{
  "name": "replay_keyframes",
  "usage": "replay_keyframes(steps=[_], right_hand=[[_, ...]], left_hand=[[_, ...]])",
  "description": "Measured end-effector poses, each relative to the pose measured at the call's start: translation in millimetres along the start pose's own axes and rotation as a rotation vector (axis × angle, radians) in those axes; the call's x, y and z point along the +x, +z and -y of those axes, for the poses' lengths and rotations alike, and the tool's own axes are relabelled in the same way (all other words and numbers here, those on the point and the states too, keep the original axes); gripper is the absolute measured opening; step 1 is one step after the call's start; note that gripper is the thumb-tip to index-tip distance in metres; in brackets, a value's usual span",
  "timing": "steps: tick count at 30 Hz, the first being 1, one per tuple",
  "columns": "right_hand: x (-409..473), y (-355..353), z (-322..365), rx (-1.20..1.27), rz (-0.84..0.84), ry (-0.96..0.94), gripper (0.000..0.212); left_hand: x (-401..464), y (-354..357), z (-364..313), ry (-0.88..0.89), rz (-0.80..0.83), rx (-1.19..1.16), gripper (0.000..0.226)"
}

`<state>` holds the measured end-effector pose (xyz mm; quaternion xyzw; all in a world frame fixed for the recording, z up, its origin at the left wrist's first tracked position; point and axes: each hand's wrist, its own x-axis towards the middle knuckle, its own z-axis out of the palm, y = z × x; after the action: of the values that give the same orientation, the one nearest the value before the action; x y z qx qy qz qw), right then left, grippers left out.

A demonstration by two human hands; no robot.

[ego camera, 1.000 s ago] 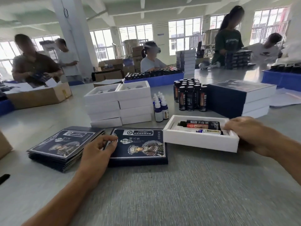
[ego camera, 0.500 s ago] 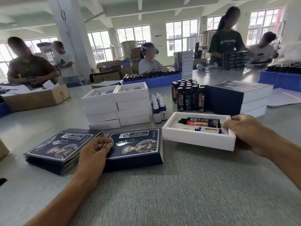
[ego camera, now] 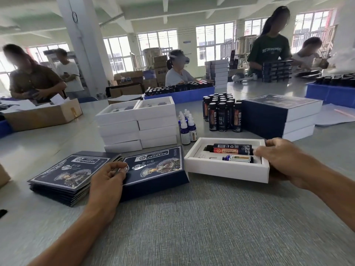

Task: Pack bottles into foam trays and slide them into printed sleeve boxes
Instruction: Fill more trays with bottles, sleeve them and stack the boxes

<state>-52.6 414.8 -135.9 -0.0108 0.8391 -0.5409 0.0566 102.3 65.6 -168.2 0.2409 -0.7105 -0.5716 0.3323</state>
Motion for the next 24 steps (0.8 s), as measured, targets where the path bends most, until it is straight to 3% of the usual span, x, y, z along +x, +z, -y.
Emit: replay_keyframes(steps=[17, 24], right_hand=[[-2, 2, -2, -0.049, 0.03, 0.037, 0.027], [-11, 3, 4, -0.18, 0.175, -0.025, 0.038]], left_hand=[[4, -4, 2, -0.061, 0.012, -0.051, 0.021], [2, 0, 4, -0.007, 0.043, 0.047, 0.02]])
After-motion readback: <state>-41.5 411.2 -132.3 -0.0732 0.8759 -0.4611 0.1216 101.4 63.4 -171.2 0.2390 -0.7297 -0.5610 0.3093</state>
